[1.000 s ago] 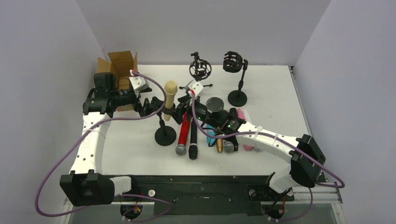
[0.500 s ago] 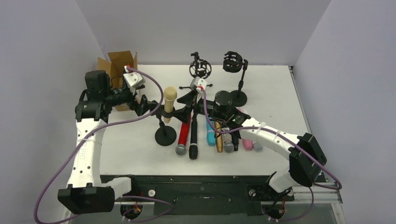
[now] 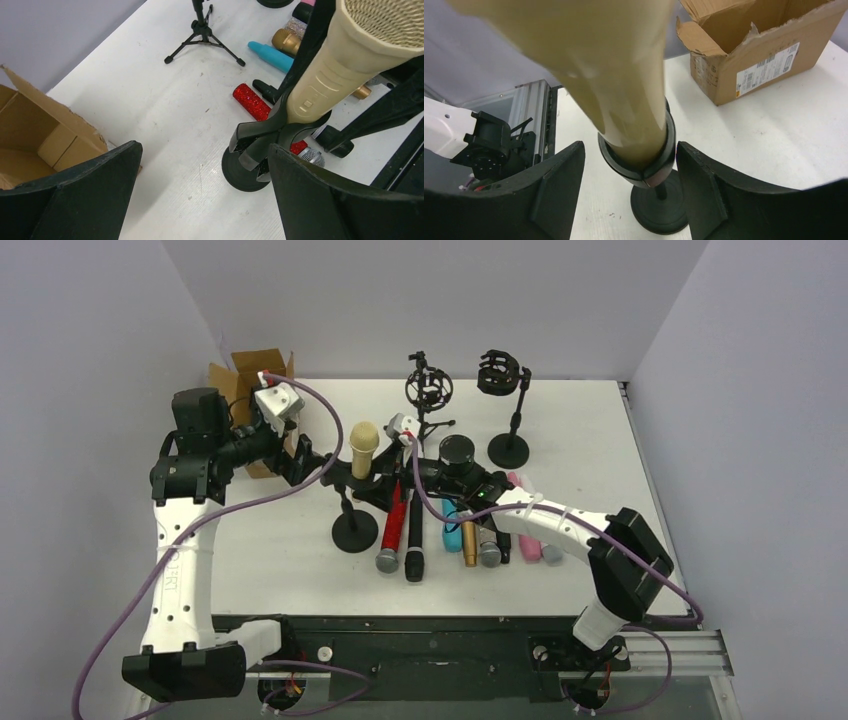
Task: Attach the microphones to the stand
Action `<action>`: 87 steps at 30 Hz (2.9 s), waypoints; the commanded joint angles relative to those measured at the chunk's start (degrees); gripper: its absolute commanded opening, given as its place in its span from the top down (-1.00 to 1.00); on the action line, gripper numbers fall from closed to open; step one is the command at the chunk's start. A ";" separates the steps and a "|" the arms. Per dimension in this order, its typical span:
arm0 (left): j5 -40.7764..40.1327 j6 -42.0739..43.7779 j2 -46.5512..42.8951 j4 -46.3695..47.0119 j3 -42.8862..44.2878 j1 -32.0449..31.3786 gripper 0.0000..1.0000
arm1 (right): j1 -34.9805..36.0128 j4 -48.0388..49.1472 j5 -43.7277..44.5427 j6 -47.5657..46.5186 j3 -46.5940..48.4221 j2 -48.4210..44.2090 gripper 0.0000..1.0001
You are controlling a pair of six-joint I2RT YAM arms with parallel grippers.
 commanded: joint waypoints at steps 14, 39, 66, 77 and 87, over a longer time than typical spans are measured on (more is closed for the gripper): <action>-15.08 -7.92 3.17 0.31 5.35 0.31 -0.93 | 2.67 2.00 8.15 -6.80 8.23 3.64 1.00; -20.60 -14.46 5.94 12.18 0.83 0.97 -0.93 | -3.25 2.23 31.54 -7.54 47.44 30.63 1.00; -18.69 -15.74 6.68 16.15 -3.06 2.92 -0.93 | -2.95 14.19 40.06 -1.72 57.03 39.75 1.00; -18.55 -15.18 7.83 16.55 -2.91 2.98 -0.93 | -2.21 21.23 42.42 -6.12 61.80 45.33 1.00; -18.06 -13.43 9.59 14.38 0.34 3.90 -0.93 | -3.61 22.17 43.29 -8.57 61.85 50.29 1.00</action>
